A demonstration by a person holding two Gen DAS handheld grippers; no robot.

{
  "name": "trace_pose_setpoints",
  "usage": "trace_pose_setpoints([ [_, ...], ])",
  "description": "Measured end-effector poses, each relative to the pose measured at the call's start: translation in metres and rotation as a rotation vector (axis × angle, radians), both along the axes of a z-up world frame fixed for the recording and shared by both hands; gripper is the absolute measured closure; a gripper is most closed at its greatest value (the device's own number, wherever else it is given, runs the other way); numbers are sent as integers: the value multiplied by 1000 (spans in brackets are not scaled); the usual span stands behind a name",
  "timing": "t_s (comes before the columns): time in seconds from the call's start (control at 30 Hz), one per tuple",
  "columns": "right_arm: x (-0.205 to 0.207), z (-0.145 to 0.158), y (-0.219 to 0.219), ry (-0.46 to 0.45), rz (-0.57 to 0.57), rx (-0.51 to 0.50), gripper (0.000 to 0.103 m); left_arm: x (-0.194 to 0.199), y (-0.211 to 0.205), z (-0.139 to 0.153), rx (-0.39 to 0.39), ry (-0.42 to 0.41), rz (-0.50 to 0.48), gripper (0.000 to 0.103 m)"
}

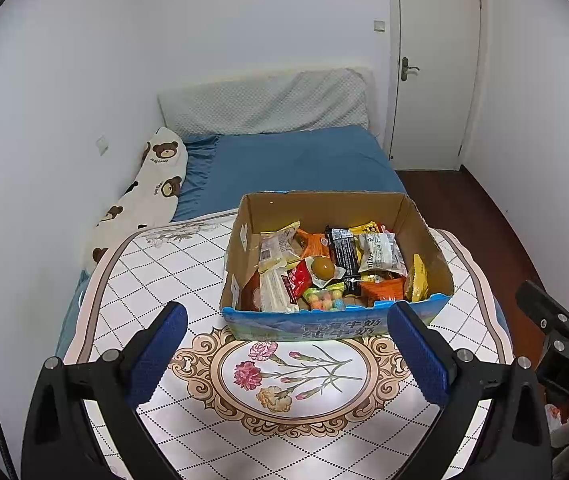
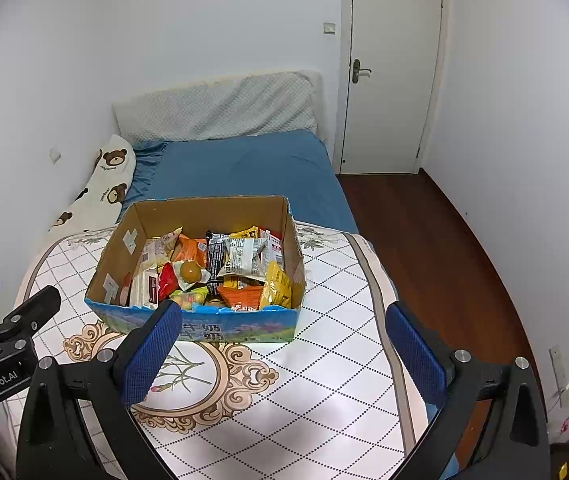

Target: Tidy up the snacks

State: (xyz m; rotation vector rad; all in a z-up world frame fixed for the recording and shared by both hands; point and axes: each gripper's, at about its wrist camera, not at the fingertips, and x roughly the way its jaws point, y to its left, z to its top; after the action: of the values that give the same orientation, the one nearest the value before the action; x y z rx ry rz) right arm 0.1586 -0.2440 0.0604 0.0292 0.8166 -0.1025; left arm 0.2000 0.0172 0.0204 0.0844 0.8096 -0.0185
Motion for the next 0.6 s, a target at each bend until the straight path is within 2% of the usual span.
trace_pose_setpoints([
  [0.6, 5, 0, 0, 2, 1, 4, 0, 1, 1, -4, -2, -4, -4, 0],
])
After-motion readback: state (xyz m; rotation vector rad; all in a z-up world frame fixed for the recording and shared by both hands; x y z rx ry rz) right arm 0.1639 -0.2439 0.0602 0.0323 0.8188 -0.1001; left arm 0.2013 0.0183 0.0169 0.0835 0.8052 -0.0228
